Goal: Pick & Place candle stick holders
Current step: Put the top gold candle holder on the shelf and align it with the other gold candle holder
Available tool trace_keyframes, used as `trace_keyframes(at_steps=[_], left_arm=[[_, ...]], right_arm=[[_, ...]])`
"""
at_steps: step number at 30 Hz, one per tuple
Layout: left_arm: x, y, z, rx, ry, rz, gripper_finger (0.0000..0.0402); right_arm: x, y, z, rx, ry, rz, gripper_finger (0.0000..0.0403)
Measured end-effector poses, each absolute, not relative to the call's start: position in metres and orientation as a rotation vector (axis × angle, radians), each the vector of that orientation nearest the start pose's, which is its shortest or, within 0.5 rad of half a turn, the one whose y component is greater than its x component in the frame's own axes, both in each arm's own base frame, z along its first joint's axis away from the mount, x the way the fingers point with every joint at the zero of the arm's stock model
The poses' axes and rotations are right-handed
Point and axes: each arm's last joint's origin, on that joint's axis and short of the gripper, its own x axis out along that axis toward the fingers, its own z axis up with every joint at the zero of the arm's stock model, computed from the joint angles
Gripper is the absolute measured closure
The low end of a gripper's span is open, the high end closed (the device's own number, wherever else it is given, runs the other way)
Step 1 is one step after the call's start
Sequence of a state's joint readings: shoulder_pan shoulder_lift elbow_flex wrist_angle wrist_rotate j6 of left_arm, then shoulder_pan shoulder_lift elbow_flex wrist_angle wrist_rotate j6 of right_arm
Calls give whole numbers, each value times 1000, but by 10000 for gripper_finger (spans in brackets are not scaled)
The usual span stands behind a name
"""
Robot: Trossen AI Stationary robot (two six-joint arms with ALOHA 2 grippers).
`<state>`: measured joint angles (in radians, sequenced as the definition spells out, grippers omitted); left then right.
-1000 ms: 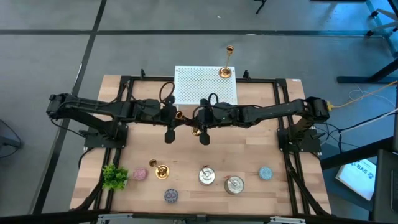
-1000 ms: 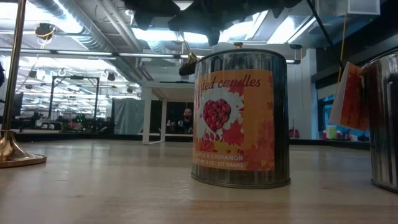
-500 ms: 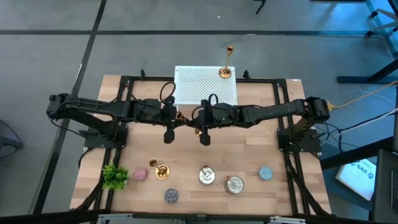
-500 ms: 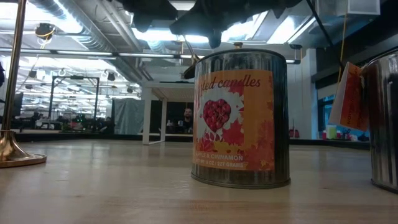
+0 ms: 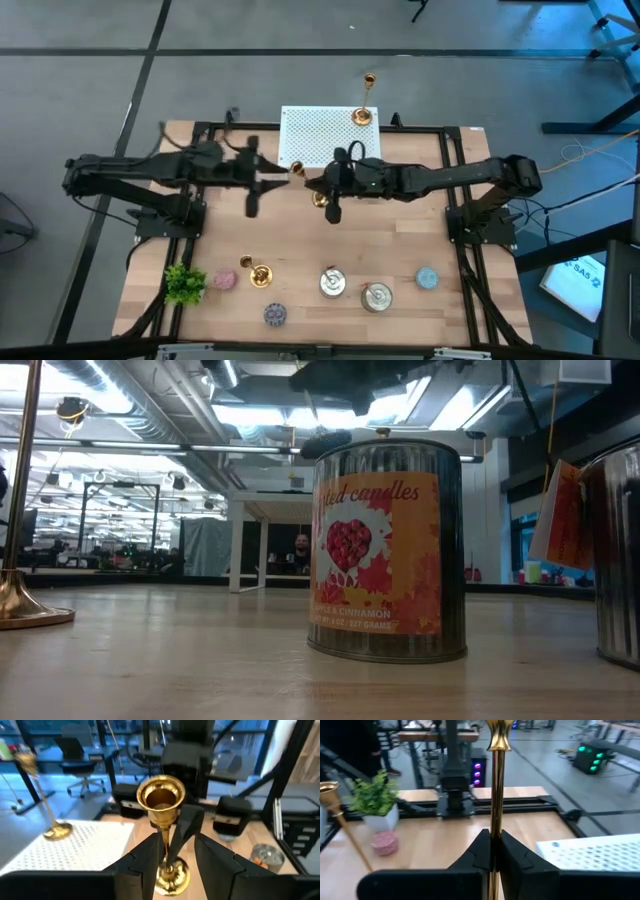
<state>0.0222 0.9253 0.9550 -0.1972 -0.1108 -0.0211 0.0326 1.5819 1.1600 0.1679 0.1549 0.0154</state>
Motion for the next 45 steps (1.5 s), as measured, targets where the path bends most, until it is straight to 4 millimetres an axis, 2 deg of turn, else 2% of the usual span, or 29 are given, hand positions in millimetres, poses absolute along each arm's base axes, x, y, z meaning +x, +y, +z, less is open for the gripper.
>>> trace_keyframes(at_steps=[7, 15, 18, 23, 26, 33, 45], left_arm=[[157, 7, 373, -15, 184, 138, 283], [147, 8, 358, -69, 296, 200, 296], [146, 8, 342, -61, 295, 215, 306], [140, 9, 319, -33, 172, 220, 333], [134, 9, 310, -38, 98, 218, 349], [125, 8, 295, -80, 37, 217, 371], [125, 8, 295, -91, 20, 214, 378]], right_arm=[[334, -3, 308, -36, 210, -250, 387], [296, -37, 315, -26, 136, -360, 387], [285, -56, 306, -14, 81, -430, 387], [269, -85, 288, -5, -50, -544, 387], [261, -98, 273, -25, -65, -660, 387], [254, -115, 244, -20, -83, -799, 387], [260, -133, 223, 15, -82, -897, 387]])
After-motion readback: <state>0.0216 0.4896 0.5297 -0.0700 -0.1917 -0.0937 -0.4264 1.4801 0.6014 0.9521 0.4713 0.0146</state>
